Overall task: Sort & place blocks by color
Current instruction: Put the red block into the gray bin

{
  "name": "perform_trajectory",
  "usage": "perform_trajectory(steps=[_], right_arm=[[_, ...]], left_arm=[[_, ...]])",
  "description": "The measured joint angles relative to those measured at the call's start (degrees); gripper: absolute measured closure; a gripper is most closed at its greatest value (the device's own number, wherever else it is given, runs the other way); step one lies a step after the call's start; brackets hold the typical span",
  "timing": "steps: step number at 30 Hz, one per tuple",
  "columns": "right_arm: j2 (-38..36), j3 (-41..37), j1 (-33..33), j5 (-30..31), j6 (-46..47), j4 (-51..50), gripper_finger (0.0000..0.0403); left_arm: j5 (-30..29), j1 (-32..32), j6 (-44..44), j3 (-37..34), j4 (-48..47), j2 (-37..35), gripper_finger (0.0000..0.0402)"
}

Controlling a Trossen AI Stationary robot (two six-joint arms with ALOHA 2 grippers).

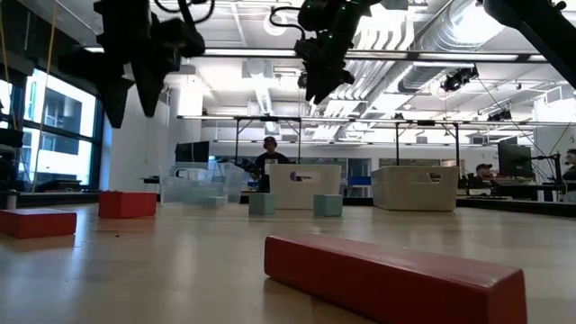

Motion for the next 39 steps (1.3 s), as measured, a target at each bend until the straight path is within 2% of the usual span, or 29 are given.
perform_trajectory(steps=[9,16,24,39], right_arm=[[0.0,0.0,2.0,0.0,-1.9,-0.9,0.0269],[0.0,0.0,3.6,0.0,-4.8,-1.6,0.0269],[0.0,0.0,3.9,0.0,-5.0,-1.6,0.0269],[0.0,-0.1,3.9,0.0,-6.5,-1.6,0.0269]], left_arm=[[4.1,-2.0,-4.6,0.0,0.5,8.4,0.0241],[4.8,-2.5,-8.1,0.0,1.7,12.2,0.0241],[5.9,-2.8,-8.7,0.0,6.2,15.5,0.0241],[6.7,-2.8,-6.9,0.0,7.8,23.6,0.0241]])
